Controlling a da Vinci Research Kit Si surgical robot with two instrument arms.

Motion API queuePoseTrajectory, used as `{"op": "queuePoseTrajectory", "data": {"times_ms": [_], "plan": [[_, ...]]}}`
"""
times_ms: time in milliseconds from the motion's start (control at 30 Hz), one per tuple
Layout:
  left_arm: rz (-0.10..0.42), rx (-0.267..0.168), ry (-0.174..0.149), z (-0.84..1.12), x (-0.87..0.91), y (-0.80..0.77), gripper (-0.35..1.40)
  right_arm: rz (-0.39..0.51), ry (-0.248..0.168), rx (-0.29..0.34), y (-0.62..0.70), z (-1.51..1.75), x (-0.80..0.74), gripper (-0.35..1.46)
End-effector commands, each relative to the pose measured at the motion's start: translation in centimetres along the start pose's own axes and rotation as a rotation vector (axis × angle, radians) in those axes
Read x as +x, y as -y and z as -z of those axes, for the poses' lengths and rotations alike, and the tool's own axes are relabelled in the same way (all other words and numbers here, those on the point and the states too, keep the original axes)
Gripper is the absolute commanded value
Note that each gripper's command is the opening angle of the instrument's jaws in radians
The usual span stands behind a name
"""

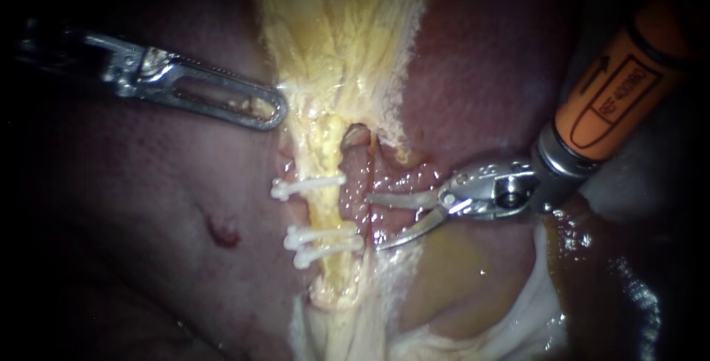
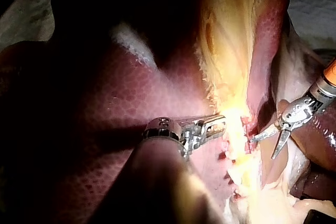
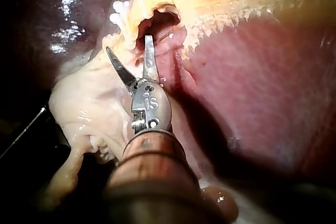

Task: Go to the cutting position left tube

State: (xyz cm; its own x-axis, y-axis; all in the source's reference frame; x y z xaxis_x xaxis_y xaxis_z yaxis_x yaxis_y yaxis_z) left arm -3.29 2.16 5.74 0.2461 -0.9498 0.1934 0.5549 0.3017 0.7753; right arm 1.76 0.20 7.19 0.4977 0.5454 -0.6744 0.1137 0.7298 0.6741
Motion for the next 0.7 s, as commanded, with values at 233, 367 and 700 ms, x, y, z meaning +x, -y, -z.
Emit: {"op": "queuePoseTrajectory", "data": {"times_ms": [233,367,700], "plan": [[0.000,-0.001,0.000,-0.01,0.00,0.00,-0.35,-0.002,0.004,0.026,-0.14,-0.19,-0.02,1.45],[0.000,-0.001,0.000,-0.01,0.00,0.00,-0.35,0.003,0.008,0.028,-0.22,-0.26,-0.12,1.45],[0.000,-0.001,0.000,-0.01,0.00,0.00,-0.35,0.004,0.008,0.025,-0.30,-0.28,-0.16,1.45]]}}
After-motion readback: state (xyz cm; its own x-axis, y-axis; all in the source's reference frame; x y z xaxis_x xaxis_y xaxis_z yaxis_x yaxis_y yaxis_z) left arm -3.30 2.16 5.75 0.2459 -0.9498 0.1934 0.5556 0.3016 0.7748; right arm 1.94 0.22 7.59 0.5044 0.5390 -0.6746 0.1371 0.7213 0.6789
